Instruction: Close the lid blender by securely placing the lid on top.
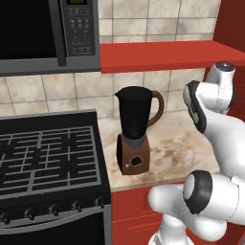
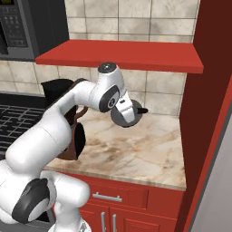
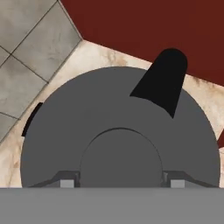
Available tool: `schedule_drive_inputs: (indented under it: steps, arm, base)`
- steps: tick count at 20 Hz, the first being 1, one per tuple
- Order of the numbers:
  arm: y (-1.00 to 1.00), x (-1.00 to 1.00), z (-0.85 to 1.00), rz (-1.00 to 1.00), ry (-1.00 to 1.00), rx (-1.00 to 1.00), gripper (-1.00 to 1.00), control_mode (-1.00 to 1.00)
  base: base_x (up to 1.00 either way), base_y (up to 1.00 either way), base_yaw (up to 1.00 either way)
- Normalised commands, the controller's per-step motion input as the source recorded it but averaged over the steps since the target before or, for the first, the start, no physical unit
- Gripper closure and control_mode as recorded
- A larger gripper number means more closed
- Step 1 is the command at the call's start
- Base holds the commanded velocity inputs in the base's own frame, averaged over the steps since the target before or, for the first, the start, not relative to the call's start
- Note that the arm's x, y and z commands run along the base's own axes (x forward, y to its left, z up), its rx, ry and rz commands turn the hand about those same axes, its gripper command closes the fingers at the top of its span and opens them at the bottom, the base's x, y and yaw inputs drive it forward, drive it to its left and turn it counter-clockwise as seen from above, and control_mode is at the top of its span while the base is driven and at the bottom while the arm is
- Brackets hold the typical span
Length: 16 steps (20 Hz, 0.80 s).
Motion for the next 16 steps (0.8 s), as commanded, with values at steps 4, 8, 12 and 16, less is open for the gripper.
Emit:
schedule_drive_inputs:
  steps: [4,8,12,16]
  arm:
    - [0.67,-0.21,1.0,0.1,-0.08,-0.06,1.0,-1.0]
    - [0.43,-0.53,1.0,0.1,-0.09,-0.03,1.0,-1.0]
    - [0.37,-0.59,0.94,0.1,-0.05,0.0,1.0,-1.0]
    - [0.63,-0.49,0.59,0.05,-0.04,0.0,1.0,-1.0]
  base:
    - [0.0,0.0,0.0]
    - [0.0,0.0,0.0]
    - [0.0,0.0,0.0]
    - [0.0,0.0,0.0]
